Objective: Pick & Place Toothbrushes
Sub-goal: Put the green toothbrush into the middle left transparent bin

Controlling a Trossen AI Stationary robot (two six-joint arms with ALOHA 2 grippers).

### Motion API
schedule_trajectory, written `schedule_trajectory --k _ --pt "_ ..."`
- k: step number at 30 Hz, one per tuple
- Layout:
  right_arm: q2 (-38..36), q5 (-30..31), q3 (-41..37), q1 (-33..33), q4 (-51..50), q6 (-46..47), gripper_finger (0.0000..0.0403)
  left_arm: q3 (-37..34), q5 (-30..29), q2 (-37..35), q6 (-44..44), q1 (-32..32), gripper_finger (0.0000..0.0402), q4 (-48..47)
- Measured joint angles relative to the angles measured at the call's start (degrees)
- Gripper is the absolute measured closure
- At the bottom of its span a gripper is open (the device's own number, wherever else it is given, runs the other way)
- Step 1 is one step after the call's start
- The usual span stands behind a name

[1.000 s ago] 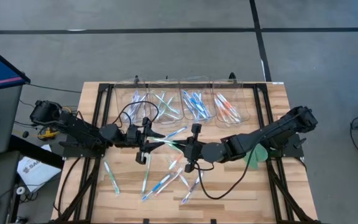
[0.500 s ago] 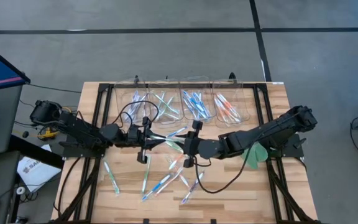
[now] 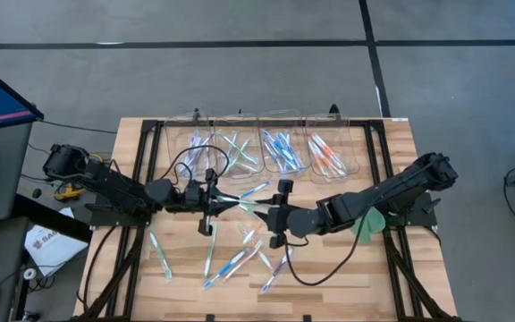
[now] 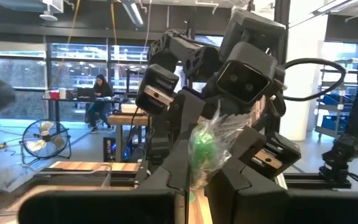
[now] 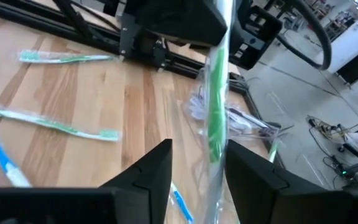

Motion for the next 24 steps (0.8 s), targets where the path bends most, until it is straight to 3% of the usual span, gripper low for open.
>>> schedule_trajectory --k 9,19,24 --pt "-1.5 8.7 0.0 3.8 -4.4 0.1 0.0235 0.0 -4.4 0.0 0.1 0.0 0.0385 -4.0" --pt "-6.8 8.7 0.0 8.0 -16.6 12.6 0.0228 0.0 -7.1 0.0 1.4 0.1 0.0385 -7.2" --pt "-8.1 5.5 0.0 9.7 -22.0 15.8 0.0228 0.0 -7.3 -0.6 4.3 1.2 0.0385 -8.3"
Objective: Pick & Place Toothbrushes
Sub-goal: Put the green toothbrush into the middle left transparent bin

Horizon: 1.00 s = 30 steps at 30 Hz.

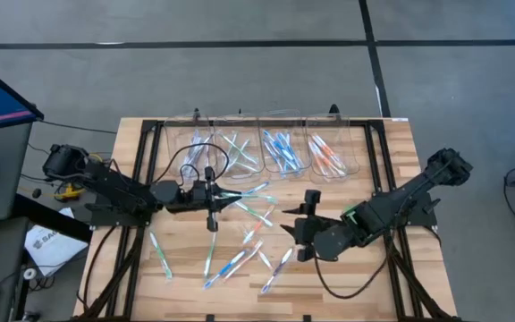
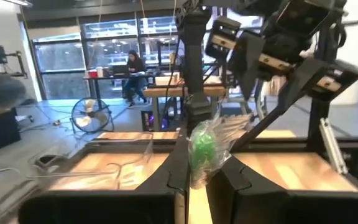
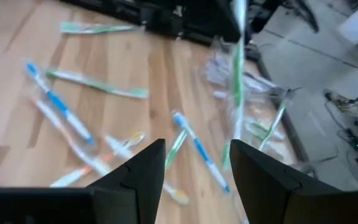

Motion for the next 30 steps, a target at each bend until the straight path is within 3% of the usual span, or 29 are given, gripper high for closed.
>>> schedule_trajectory --k 9,16,21,25,30 --pt "-1.6 0.7 0.0 -1.2 -20.2 19.8 0.0185 0.0 0.0 -8.2 -3.9 6.4 0.0385 -13.2" --pt "-1.1 6.8 0.0 -0.7 -30.5 27.5 0.0148 0.0 0.0 -13.3 -4.1 10.2 0.0385 -20.3" --pt "-2.8 12.7 0.0 2.0 -39.3 29.3 0.0147 2.4 0.4 -13.4 -3.9 14.2 0.0385 -25.5" --pt "-4.9 15.9 -0.5 4.3 -45.9 35.8 0.0147 7.2 1.6 -11.8 -2.3 20.0 0.0385 -34.1" --pt "-10.2 19.6 -6.8 7.5 -46.5 43.1 0.0147 13.2 1.6 -9.3 1.1 27.2 0.0385 -41.1"
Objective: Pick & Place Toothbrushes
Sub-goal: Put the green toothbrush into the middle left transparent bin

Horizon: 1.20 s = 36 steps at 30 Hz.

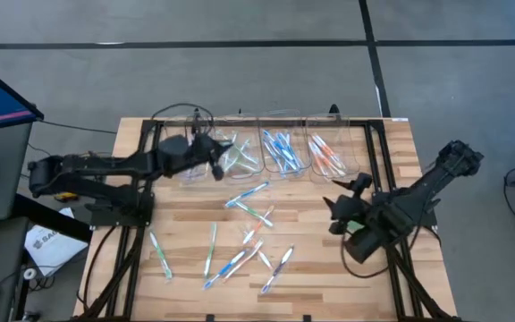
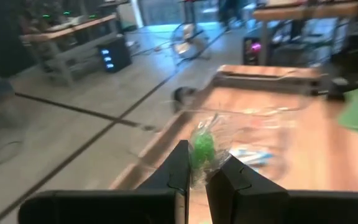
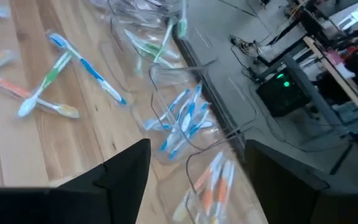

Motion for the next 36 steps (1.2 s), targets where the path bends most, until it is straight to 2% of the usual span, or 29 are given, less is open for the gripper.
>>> schedule_trajectory --k 5,9,13,19,28,31,36 --pt "-5.3 0.7 -7.8 2.4 3.9 7.1 0.0147 2.0 1.3 3.0 2.5 4.9 0.0385 0.1" --pt "-8.1 1.8 -13.4 4.2 13.3 5.3 0.0147 2.0 0.8 8.5 2.3 6.7 0.0385 2.3" --pt "-9.4 3.3 -16.9 5.0 20.7 0.3 0.0147 1.9 -2.7 14.4 4.6 6.5 0.0383 7.2" --pt "-9.7 5.1 -17.5 5.0 23.0 0.3 0.0147 1.9 -7.7 17.7 7.4 6.1 0.0383 8.9" --pt "-5.9 5.4 -17.5 5.0 25.4 1.3 0.0147 1.9 -7.4 22.4 8.0 7.1 0.0380 14.5" --pt "-4.7 5.3 -17.5 5.0 25.9 1.3 0.0147 1.9 -5.5 24.7 6.4 7.9 0.0377 17.9" --pt "-3.8 5.3 -17.5 5.0 26.7 1.3 0.0147 1.9 -5.4 26.9 6.7 7.9 0.0359 18.1"
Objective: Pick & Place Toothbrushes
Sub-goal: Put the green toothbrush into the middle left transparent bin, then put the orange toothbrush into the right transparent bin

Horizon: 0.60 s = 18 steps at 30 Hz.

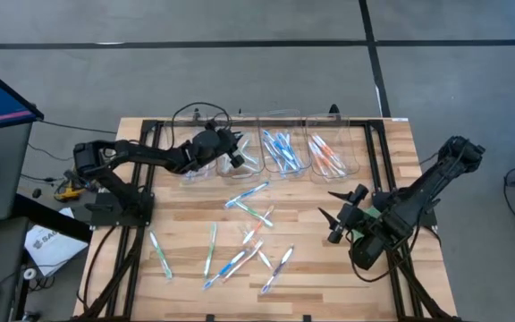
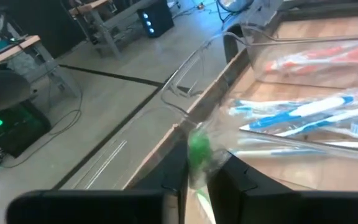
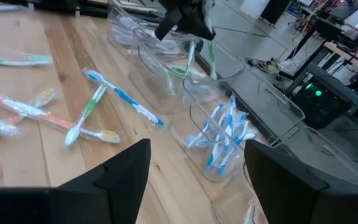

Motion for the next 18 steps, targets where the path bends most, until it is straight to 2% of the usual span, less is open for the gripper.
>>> schedule_trajectory --k 6,13,18 --pt "0.0 -0.2 0.0 -0.3 0.4 0.0 0.0147 0.0 -0.6 -0.3 0.0 0.1 0.0317 0.0" --pt "0.0 -0.2 0.0 -0.3 0.1 -0.6 0.0147 0.0 -0.7 -0.1 -0.5 0.1 0.0247 -1.1" --pt "0.0 -0.2 0.0 -0.3 -0.3 -2.9 0.0147 0.0 -0.7 -0.1 -4.7 0.1 0.0207 -1.5"
